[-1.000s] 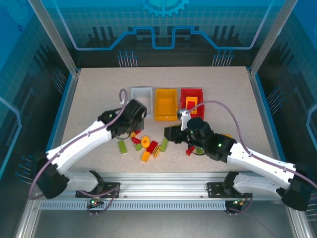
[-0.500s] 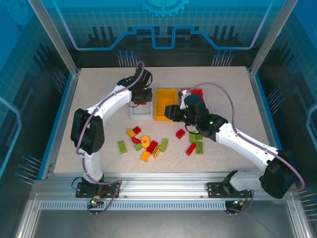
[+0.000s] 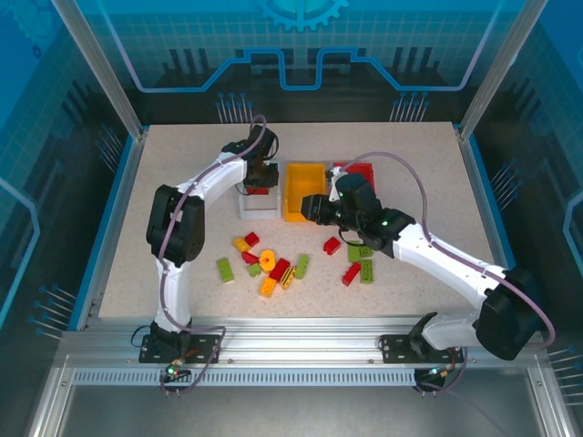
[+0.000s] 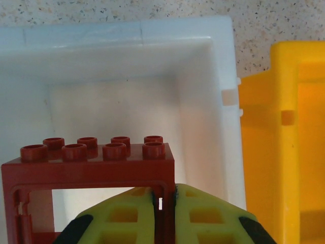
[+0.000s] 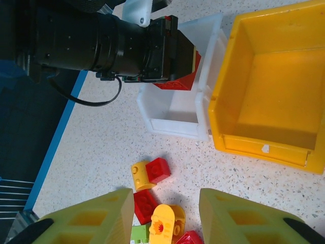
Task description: Sort the legos into containers by color
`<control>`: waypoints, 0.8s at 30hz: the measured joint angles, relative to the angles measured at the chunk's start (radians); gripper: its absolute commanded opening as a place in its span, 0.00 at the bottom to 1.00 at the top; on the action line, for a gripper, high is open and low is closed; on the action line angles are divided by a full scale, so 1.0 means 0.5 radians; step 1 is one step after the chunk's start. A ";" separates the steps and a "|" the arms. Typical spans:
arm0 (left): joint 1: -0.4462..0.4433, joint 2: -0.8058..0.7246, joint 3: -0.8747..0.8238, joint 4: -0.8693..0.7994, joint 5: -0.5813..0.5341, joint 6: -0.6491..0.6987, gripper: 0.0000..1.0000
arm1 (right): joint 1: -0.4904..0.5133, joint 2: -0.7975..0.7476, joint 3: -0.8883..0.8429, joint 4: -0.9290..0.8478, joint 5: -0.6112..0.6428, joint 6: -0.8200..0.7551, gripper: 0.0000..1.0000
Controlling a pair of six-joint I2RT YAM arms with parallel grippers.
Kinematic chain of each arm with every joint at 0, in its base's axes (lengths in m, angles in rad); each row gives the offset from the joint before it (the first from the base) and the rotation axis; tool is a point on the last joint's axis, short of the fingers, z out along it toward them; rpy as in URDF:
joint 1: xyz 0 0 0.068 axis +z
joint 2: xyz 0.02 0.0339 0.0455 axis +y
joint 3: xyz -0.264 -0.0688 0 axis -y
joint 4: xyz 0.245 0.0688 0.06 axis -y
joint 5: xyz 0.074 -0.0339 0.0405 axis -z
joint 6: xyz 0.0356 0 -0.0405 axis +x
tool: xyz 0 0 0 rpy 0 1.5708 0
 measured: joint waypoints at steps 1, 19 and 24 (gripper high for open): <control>0.000 0.016 0.010 0.005 0.000 -0.001 0.00 | 0.000 0.001 0.000 -0.001 -0.001 0.004 0.40; 0.005 0.097 0.077 0.004 -0.002 -0.091 0.26 | -0.032 -0.095 -0.101 -0.175 0.061 0.031 0.42; 0.005 0.071 0.077 -0.012 -0.004 -0.090 0.27 | -0.076 -0.214 -0.188 -0.241 0.086 0.045 0.43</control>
